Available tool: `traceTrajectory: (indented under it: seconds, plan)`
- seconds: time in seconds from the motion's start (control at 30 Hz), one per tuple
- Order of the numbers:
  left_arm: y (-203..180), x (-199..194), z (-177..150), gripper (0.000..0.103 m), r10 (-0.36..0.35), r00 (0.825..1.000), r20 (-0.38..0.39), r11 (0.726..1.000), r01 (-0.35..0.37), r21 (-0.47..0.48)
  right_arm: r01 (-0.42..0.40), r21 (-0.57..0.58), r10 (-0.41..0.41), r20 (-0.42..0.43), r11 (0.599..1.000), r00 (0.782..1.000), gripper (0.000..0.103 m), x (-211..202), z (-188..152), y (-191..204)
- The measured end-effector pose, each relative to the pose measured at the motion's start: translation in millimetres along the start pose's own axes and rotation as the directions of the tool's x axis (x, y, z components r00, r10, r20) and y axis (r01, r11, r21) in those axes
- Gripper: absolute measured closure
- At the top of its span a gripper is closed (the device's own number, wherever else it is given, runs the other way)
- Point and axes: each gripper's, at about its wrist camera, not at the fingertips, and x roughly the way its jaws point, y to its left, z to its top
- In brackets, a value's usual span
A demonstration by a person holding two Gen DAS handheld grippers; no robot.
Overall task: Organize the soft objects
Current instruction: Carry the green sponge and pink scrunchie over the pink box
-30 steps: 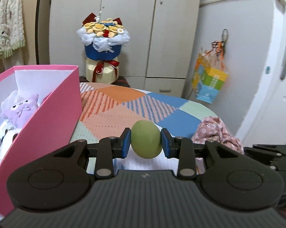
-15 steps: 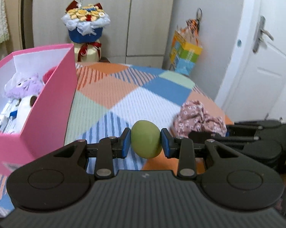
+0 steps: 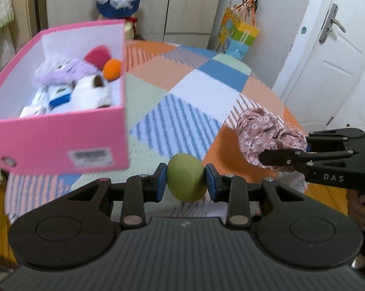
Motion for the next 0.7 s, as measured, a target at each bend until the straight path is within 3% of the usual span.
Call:
traceTrajectory:
  seconds: [0.13,0.27,0.43,0.7]
  plan:
    - [17,-22,1,0.070,-0.009,0.998,-0.055,1.000,0.009,0.001,-0.086,-0.045,0.084,-0.055,0.995,0.995,0.083,-2,14,25]
    - [27,-47,-1,0.070,0.018,0.998,-0.052,0.999,-0.016,0.038,-0.166,-0.103,0.157,-0.093,0.981,0.983,0.082,0,27,53]
    - [36,-75,6,0.070,0.043,0.999,0.014,0.996,-0.044,0.074,-0.224,-0.169,0.210,-0.098,0.960,0.973,0.082,3,45,83]
    - [62,-95,41,0.070,0.064,0.988,0.142,0.995,-0.075,0.068,-0.195,-0.292,0.208,0.015,0.936,0.978,0.081,14,97,113]
